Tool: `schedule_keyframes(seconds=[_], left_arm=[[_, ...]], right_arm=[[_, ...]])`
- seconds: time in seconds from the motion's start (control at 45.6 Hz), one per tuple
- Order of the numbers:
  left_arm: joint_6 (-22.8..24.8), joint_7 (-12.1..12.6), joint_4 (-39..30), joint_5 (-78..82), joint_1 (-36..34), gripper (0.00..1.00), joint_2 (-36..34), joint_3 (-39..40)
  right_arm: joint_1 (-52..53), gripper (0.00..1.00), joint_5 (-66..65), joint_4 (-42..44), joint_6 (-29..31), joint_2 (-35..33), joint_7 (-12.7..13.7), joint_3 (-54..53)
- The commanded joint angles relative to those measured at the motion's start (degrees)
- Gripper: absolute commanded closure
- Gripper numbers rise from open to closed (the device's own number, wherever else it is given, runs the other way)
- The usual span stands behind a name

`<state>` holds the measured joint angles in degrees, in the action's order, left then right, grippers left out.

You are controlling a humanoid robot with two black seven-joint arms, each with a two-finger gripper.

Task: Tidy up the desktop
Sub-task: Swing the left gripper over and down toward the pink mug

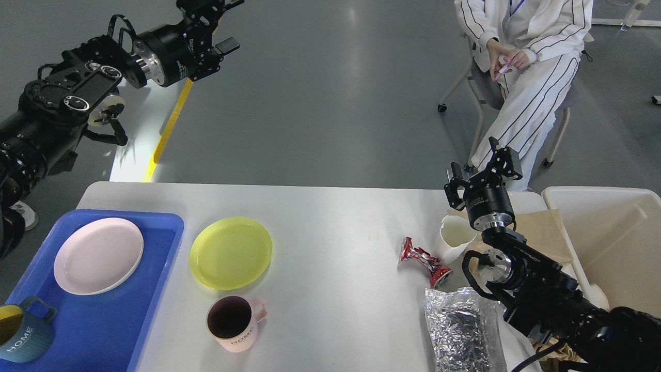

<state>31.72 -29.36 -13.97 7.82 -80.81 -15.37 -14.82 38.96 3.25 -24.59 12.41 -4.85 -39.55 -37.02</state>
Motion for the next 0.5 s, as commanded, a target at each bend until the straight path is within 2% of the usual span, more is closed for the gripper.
schedule_keyframes(seconds=[0.0, 0.153, 0.241, 0.351, 0.373, 0.482], left_arm=[[0.71, 0.01, -2.02, 0.09, -7.42, 0.00, 0.08, -20.49], [0.88, 0.01, -10.89, 0.09, -13.04, 0.00, -0.71, -25.43], [0.88, 0.01, -18.53, 0.09, -16.21, 0.00, -0.80, -29.46], [0.88, 0.01, -30.83, -0.08, -22.97, 0.00, -0.19, -44.12], [0.88, 0.01, -36.16, -0.08, -24.99, 0.00, -0.01, -49.99], [0.97, 0.01, -44.47, 0.00, -27.55, 0.00, -0.36, -59.44]], right_arm=[[0.06, 0.00, 0.00, 0.07, -0.01, 0.02, 0.00, 0.01], [0.06, 0.00, 0.00, -0.02, -0.02, 0.02, 0.00, 0.01], [-0.03, 0.00, 0.00, -0.02, -0.02, 0.02, 0.00, -0.07], [-0.03, 0.00, 0.00, -0.02, 0.07, 0.02, 0.00, 0.01], [-0.03, 0.00, 0.00, -0.02, 0.07, 0.02, 0.00, 0.01], [-0.03, 0.00, 0.00, -0.02, 0.07, -0.07, 0.00, 0.01]])
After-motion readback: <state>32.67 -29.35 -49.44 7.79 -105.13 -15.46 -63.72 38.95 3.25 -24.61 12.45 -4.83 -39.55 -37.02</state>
